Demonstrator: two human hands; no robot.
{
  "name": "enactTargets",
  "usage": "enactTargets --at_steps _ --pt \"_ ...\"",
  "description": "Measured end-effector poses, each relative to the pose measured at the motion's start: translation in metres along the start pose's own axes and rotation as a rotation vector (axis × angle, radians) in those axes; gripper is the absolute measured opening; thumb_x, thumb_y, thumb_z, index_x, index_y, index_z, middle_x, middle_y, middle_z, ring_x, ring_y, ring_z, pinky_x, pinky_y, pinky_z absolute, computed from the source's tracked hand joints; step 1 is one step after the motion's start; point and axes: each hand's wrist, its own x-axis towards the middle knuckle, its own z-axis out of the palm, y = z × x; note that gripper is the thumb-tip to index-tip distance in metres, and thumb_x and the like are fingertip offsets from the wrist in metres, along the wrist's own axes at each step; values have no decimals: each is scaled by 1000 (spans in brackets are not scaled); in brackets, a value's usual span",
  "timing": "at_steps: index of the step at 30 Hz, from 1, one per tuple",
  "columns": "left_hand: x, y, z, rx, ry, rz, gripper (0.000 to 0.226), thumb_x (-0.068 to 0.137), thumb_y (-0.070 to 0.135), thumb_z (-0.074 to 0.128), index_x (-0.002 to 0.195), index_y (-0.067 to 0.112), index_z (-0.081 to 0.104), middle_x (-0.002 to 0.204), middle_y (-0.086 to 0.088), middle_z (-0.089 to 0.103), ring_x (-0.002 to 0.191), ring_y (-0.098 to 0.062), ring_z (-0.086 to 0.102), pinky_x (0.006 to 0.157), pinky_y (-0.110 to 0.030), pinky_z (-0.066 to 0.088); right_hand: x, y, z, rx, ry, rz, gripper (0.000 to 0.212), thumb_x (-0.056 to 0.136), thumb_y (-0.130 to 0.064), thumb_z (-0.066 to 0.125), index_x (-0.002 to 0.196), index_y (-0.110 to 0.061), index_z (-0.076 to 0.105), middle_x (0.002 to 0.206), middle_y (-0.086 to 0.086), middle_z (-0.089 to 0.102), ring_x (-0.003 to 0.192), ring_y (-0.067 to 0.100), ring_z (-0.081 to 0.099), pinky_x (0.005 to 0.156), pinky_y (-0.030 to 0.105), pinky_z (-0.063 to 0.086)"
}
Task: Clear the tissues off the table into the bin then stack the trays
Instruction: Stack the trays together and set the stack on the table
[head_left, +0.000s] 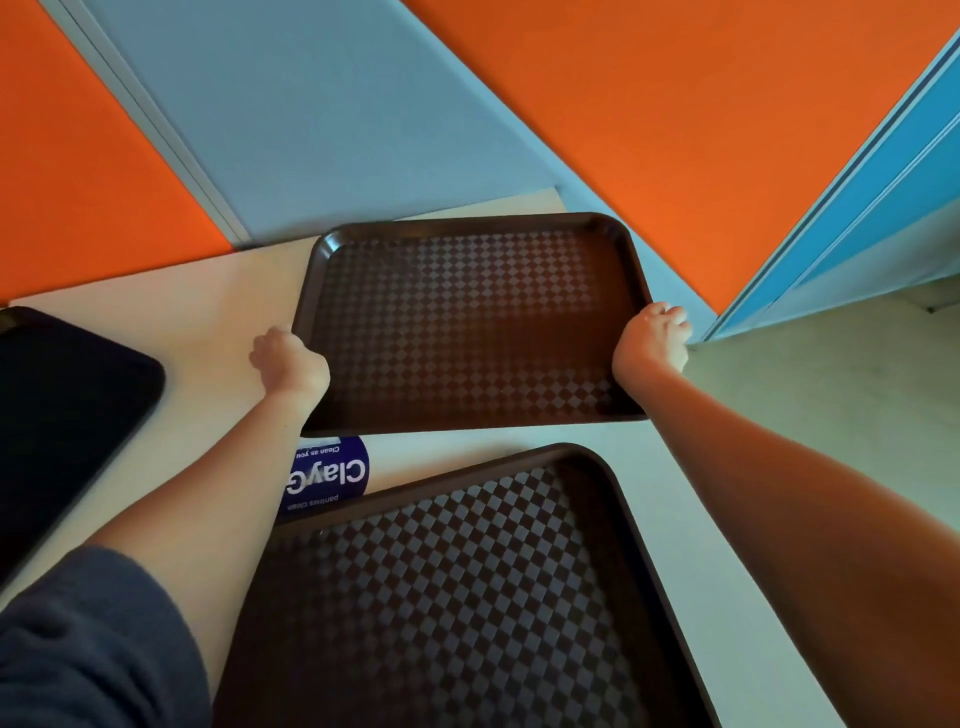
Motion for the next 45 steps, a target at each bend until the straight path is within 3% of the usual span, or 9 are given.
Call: enactTargets --at_steps 13,18,22,28,45 --pt "-57 -67 -106 -65 86 -155 41 86 -2 47 127 -1 48 137 -22 39 125 -39 37 100 -47 40 -112 -3 -33 53 41 -95 50 93 -3 43 139 8 26 139 22 34 130 36 35 102 41 41" --pt "-100 -112 -127 -92 39 -192 46 87 -3 47 132 4 47 138 -21 40 127 -36 37 102 -46 38 -170 23 -28 74 44 -78 48 93 0 43 138 6 28 140 22 32 132 36 32 105 42 37" --pt "-135 -147 -131 -109 29 -194 40 86 -5 47 125 1 52 134 -22 45 123 -37 41 97 -46 43 -213 52 -23 37 39 -89 50 93 -1 44 138 7 26 141 24 31 133 36 31 108 40 34" --pt "-187 -174 -132 -138 -12 -265 47 86 -6 49 132 0 41 139 -20 39 126 -36 38 102 -48 42 -249 85 -18 0 20 -66 46 94 -2 44 137 5 29 140 23 32 133 36 30 105 42 36" --pt "-257 -207 -107 -26 -47 -393 51 89 -1 48 137 0 32 143 -18 31 130 -34 31 103 -46 38 -268 147 13 -91 -65 -102 49 91 0 45 137 5 27 139 23 33 131 36 32 103 44 38"
